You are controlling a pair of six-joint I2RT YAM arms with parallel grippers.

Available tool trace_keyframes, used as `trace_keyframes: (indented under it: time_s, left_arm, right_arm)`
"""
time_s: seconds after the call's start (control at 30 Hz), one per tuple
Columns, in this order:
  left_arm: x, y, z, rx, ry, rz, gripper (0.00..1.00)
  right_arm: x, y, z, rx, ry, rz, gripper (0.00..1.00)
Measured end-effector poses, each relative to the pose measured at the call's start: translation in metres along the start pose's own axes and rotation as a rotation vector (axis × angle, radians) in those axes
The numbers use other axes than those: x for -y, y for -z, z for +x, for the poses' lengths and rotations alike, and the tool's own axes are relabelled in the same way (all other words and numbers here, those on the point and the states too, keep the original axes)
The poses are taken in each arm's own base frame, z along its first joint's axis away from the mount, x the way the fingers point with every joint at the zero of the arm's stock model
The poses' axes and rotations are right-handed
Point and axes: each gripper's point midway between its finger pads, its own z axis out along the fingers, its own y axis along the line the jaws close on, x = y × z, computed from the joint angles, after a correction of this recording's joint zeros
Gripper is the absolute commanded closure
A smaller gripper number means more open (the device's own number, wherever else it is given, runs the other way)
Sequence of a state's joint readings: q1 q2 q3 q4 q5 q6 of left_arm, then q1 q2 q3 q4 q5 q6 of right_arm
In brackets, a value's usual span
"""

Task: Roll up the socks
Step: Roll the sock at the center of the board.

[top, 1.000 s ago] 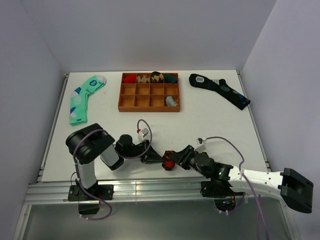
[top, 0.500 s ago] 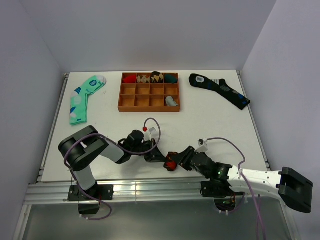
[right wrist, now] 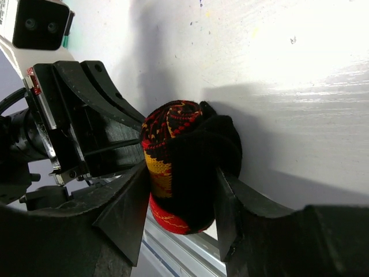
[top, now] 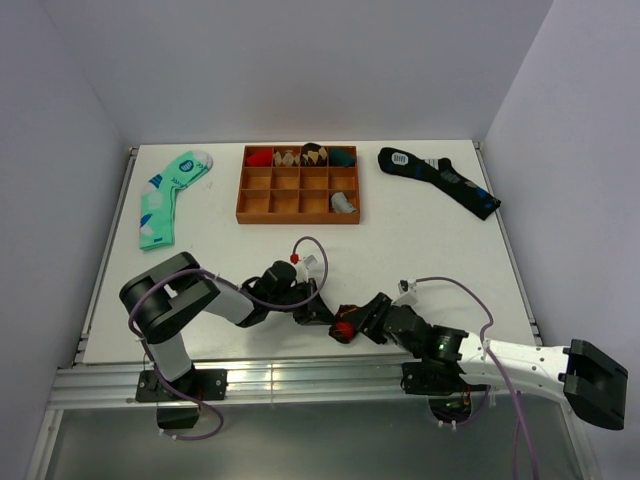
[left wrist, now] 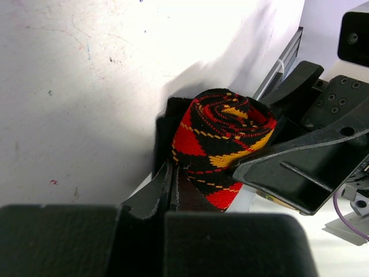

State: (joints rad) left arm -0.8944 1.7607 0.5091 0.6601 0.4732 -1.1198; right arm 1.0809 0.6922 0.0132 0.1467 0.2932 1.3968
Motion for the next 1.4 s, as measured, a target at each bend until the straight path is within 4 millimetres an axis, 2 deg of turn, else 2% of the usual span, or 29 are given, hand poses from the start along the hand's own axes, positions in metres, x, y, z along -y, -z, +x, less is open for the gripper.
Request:
trace_keyframes:
  time_s: [0.3, 0.33, 0.37, 0.4, 0.57, 0.9, 1.2, 1.4]
  left_arm:
    - [0.001, -0.003, 0.001, 0.004, -0.005, -0.004, 1.0]
    - [0.001, -0.003, 0.001, 0.004, -0.005, -0.004, 1.0]
    - [0.001, -0.003, 0.001, 0.005, -0.005, -0.005, 1.0]
    - [0.0, -0.003, 0.001, 0.005, -0.004, -0.006, 1.0]
    - [0.001, -0.004, 0.0, 0.006, -0.001, -0.004, 1.0]
    - [0.001, -0.006, 0.001, 0.009, 0.025, -0.003, 1.0]
    - [0.001, -0.006, 0.002, 0.026, 0.072, 0.038, 1.0]
    - [0.0, -0.008, 0.005, 0.025, 0.111, 0.08, 1.0]
  right_arm:
    - [0.008, -0.001, 0.004, -0.018, 0.015, 0.034, 0.44]
    - [0.007, -0.002, 0.004, -0.019, 0.016, 0.037, 0.43]
    - [0.007, -0.003, 0.005, -0.019, 0.016, 0.039, 0.34]
    - [0.005, -0.004, 0.005, -0.019, 0.011, 0.037, 0.32]
    - [0.0, -0.005, 0.005, -0.021, 0.012, 0.023, 0.3]
    - [-0.003, -0.016, 0.003, 0.004, 0.007, 0.028, 0.31]
    - [-0.002, -0.02, 0.001, 0.022, 0.003, 0.035, 0.36]
    - [-0.003, -0.03, -0.003, 0.064, 0.008, 0.025, 0.39]
